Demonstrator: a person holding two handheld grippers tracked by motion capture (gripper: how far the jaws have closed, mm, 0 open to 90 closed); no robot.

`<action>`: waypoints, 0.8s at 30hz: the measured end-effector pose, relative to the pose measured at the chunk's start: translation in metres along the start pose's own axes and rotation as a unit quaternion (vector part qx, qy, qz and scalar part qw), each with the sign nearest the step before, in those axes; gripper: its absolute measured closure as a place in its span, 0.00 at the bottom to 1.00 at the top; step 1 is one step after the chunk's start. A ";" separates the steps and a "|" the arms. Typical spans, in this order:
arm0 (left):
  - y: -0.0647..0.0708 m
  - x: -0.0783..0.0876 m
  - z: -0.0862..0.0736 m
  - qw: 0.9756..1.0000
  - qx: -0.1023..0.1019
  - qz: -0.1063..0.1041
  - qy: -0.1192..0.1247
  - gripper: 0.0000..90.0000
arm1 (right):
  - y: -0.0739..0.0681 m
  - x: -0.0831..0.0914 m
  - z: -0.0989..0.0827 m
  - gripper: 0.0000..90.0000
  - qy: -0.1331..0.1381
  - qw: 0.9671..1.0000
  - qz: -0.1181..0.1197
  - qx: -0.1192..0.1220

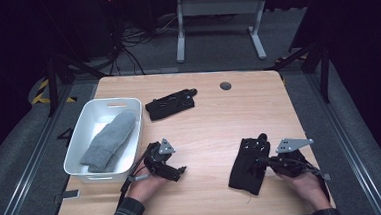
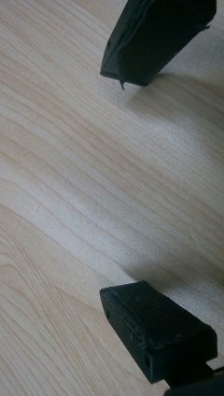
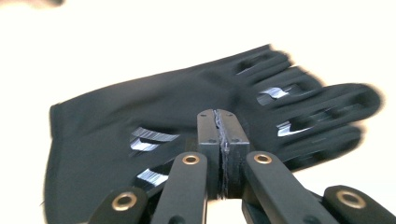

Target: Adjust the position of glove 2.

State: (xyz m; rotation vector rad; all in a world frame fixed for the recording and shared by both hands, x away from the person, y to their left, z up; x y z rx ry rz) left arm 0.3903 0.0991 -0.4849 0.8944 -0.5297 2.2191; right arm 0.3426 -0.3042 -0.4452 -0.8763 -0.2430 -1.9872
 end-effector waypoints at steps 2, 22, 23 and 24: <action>0.000 0.000 0.000 1.000 -0.001 0.001 0.000 0.00 | 0.012 0.002 0.007 1.00 0.005 0.999 -0.030 -0.012; 0.000 0.000 0.000 1.000 -0.001 0.000 0.000 0.00 | 0.041 -0.038 0.027 1.00 -0.026 1.000 0.000 0.001; 0.000 0.000 0.000 1.000 -0.001 0.000 0.000 0.00 | 0.038 -0.040 0.027 1.00 -0.026 1.000 0.009 0.006; 0.000 0.000 0.000 1.000 -0.001 0.000 0.000 0.00 | 0.035 -0.042 0.028 1.00 -0.028 0.999 0.014 0.011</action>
Point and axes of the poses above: each handheld gripper's, and its own axes: x roughly backward along the jaws, z roughly out of its top, y roughly to its right, the point moved 1 cm from there along -x, roughly forward along the jaws, and after that the axes turned 11 degrees about z, right-handed, at the moved point
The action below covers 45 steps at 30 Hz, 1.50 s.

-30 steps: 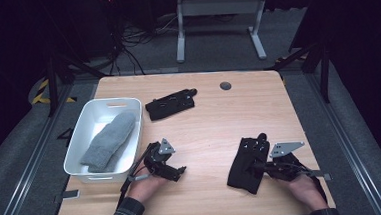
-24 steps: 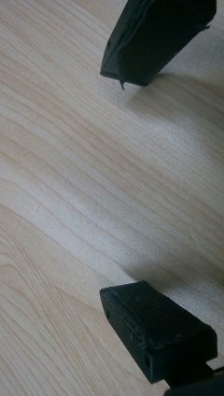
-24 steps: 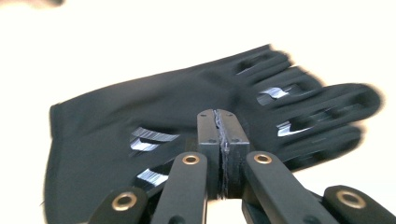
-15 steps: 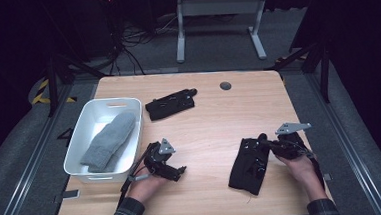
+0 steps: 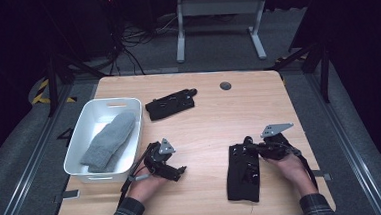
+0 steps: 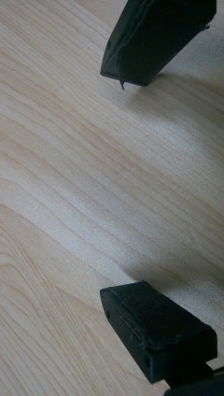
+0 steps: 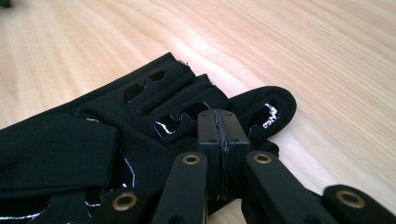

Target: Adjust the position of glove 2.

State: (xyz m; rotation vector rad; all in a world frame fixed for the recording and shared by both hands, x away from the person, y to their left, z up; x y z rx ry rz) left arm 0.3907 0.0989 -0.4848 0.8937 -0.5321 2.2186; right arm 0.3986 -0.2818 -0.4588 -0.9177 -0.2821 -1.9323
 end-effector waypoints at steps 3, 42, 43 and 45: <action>0.000 0.000 0.000 1.000 0.000 0.000 0.000 0.00 | -0.005 -0.004 0.002 1.00 -0.003 1.000 0.014 0.012; 0.002 0.001 0.009 1.000 0.001 0.004 -0.016 0.12 | 0.040 0.036 -0.048 0.17 0.051 0.982 -0.153 -0.095; 0.002 0.001 0.012 1.000 0.001 0.004 -0.018 0.14 | 0.040 0.036 -0.048 0.17 0.051 0.982 -0.153 -0.095; 0.001 0.001 0.014 1.000 0.004 0.007 -0.020 0.21 | 0.040 0.036 -0.048 0.17 0.051 0.982 -0.153 -0.095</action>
Point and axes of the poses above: each handheld gripper's, and its own axes: x roughly backward along the jaws, z roughly out of its top, y roughly to its right, the point moved 1 cm from there along -x, roughly forward along the jaws, and after that the axes turned 11 degrees about z, right-handed, at the moved point
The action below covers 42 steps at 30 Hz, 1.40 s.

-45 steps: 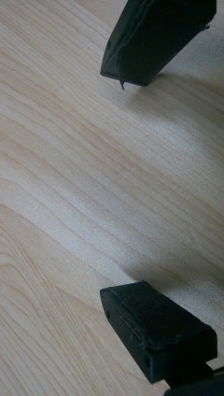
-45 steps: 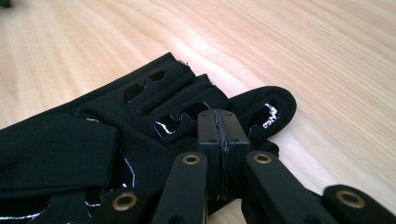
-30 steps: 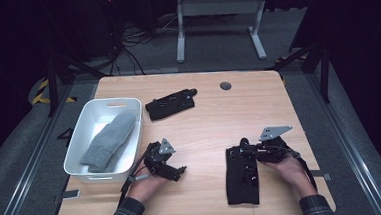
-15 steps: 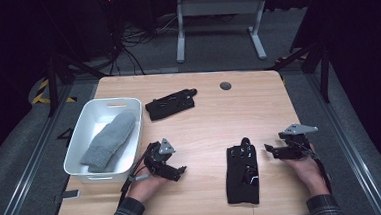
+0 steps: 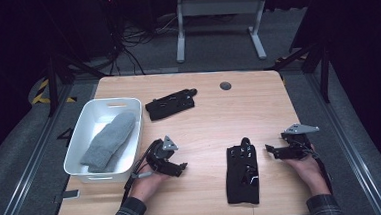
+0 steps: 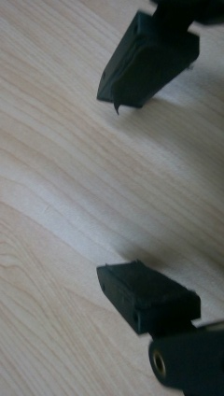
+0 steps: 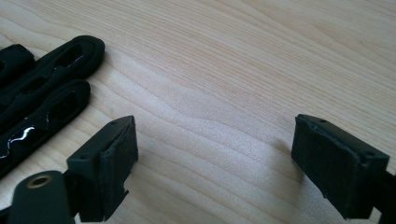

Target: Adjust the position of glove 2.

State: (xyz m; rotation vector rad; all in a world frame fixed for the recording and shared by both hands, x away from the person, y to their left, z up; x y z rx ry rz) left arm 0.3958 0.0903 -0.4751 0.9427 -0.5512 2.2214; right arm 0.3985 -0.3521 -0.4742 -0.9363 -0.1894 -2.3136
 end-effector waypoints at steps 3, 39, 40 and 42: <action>-0.006 0.000 0.008 1.000 0.023 -0.005 -0.010 0.38 | 0.000 0.000 0.000 0.17 0.000 1.000 0.000 0.000; -0.113 -0.070 0.105 0.990 0.106 0.093 -0.004 1.00 | 0.000 0.000 0.000 0.17 0.000 1.000 0.007 0.003; -0.116 -0.071 0.105 0.989 0.112 0.096 -0.004 1.00 | 0.000 0.000 0.000 0.17 0.000 1.000 0.007 0.003; -0.120 -0.074 0.106 0.988 0.117 0.096 -0.005 1.00 | 0.000 0.000 0.000 0.17 0.000 1.000 0.007 0.003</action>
Point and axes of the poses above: each handheld gripper's, and its own axes: x roughly backward along the jaws, z roughly out of its top, y roughly to its right, the point moved 1 cm from there along -x, roughly forward along the jaws, and after that the axes turned 11 degrees about z, right-handed, at the moved point
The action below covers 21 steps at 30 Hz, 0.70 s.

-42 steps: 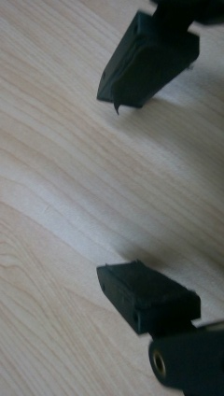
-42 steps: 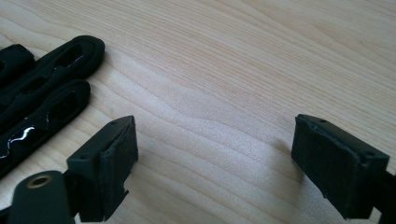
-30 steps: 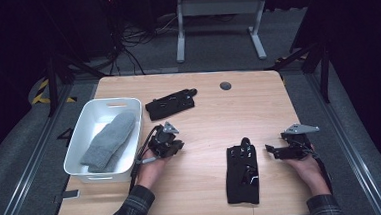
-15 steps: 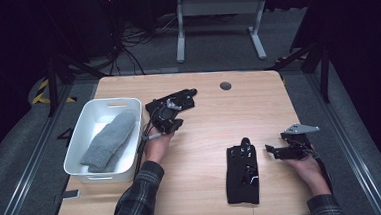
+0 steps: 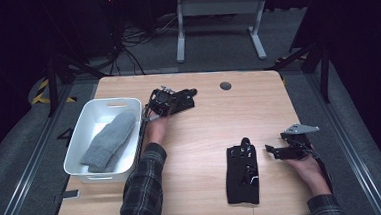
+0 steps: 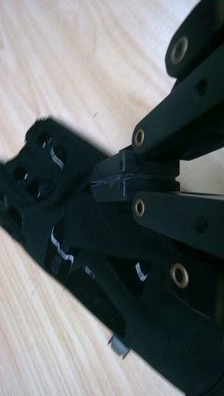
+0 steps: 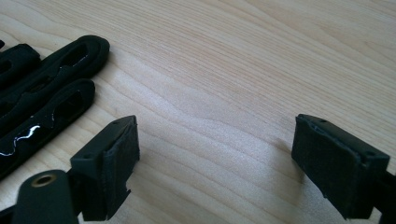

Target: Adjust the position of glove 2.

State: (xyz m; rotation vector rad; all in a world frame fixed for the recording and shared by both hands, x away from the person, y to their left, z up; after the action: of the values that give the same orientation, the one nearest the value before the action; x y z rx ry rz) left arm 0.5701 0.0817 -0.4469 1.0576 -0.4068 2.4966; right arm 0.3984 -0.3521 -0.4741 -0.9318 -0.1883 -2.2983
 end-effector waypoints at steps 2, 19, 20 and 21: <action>-0.002 -0.004 0.001 1.000 -0.003 0.007 -0.007 1.00 | 0.000 0.000 0.000 0.17 0.000 1.000 0.000 0.000; 0.033 0.004 -0.022 0.998 -0.042 -0.053 -0.011 1.00 | 0.000 0.000 0.000 0.17 0.000 1.000 0.000 0.000; 0.037 0.006 -0.024 0.997 -0.048 -0.056 -0.010 1.00 | 0.000 0.000 0.000 0.17 0.000 1.000 0.000 0.001; 0.043 0.009 -0.026 0.996 -0.054 -0.063 -0.009 1.00 | 0.000 0.000 0.000 0.17 0.000 1.000 0.001 0.001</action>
State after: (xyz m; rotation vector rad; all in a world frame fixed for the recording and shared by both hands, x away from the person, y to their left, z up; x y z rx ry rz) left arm 0.5288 0.0564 -0.4626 1.0317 -0.4613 2.3276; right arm 0.3985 -0.3520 -0.4741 -0.9314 -0.1890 -2.2967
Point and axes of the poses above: each handheld gripper's, and its own axes: x roughly backward along the jaws, z roughly out of its top, y roughly to its right, the point moved 1 cm from there along -x, roughly forward along the jaws, and after that the axes turned 11 degrees about z, right-handed, at the moved point
